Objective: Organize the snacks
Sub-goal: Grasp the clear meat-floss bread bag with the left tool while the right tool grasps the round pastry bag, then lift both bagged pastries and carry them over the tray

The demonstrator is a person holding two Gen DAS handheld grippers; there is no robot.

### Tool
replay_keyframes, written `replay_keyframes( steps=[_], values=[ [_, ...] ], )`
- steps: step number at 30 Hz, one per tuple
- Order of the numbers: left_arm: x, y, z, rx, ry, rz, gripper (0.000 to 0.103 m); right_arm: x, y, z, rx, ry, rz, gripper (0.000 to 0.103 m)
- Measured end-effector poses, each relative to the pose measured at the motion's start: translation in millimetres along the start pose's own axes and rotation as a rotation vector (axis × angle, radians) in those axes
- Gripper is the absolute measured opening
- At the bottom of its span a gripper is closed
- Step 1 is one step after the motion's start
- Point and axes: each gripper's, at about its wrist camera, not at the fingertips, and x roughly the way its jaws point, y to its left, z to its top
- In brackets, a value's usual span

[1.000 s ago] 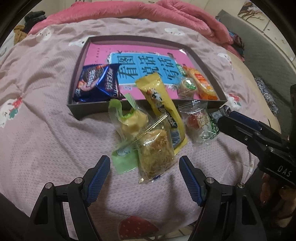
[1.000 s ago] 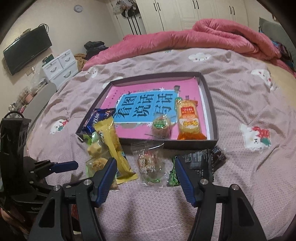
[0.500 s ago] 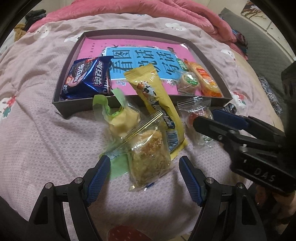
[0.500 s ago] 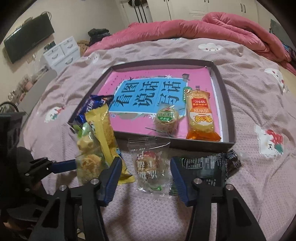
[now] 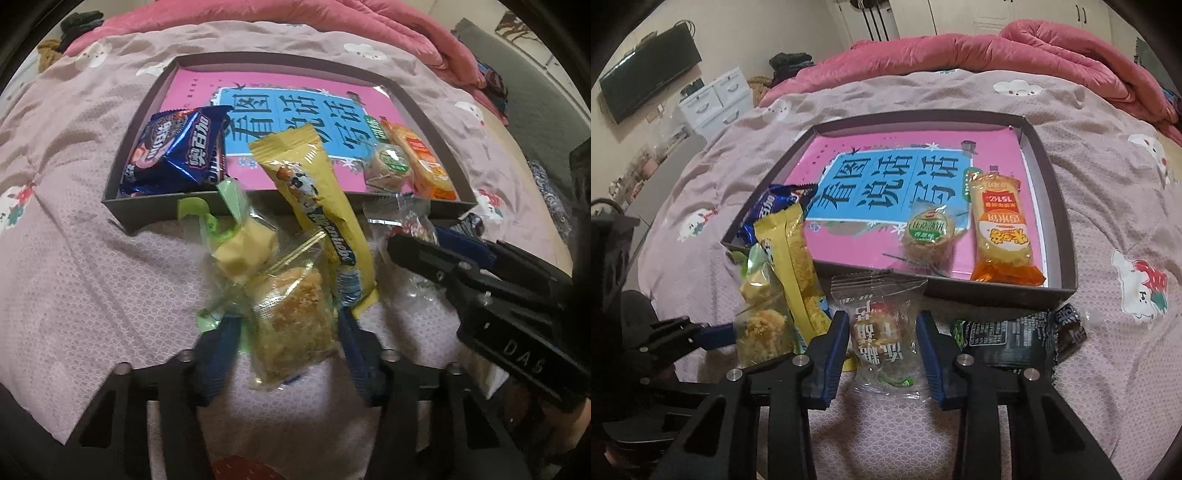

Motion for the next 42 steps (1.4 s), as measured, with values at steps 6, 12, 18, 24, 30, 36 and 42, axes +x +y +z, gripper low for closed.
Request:
replay_keyframes(
  steps=[6, 12, 18, 24, 30, 36, 42],
  values=[
    [-3.3, 10.1, -2.2, -0.022, 0.022, -0.04, 0.045, -10.5, -2.1, -1.9, 0.031, -0.031, 0.031, 0.038],
    [-9.7, 27.9, -4.6, -0.067, 0.036, -0.071, 0.045, -13.9, -3.2, -2.6, 0.043, -0.04, 0.042, 0.038],
    [-24.5, 39.6, -2.3, -0.082, -0.005, -0.069, 0.044, -19.0, -2.6, -4.5, 0.041, -0.059, 0.041, 0.038],
    [-40.1, 39.9, 0.4, -0.053, -0.067, -0.053, 0.044, -24.3, -1.3, -4.1, 0.036, -0.081, 0.044, 0.038],
    [-50.6, 31.2, 2.2, -0.011, -0.105, -0.061, 0.044, -24.8, 0.4, -4.5, 0.029, -0.081, 0.044, 0.038],
    [-61.3, 31.8, 3.7, 0.0, -0.15, -0.049, 0.044, -27.9, 1.3, -4.1, 0.029, -0.1, 0.046, 0.038],
    [-68.8, 36.9, 5.4, -0.007, -0.185, -0.028, 0.044, -31.4, 1.2, -2.6, 0.03, -0.116, 0.048, 0.038]
  ],
)
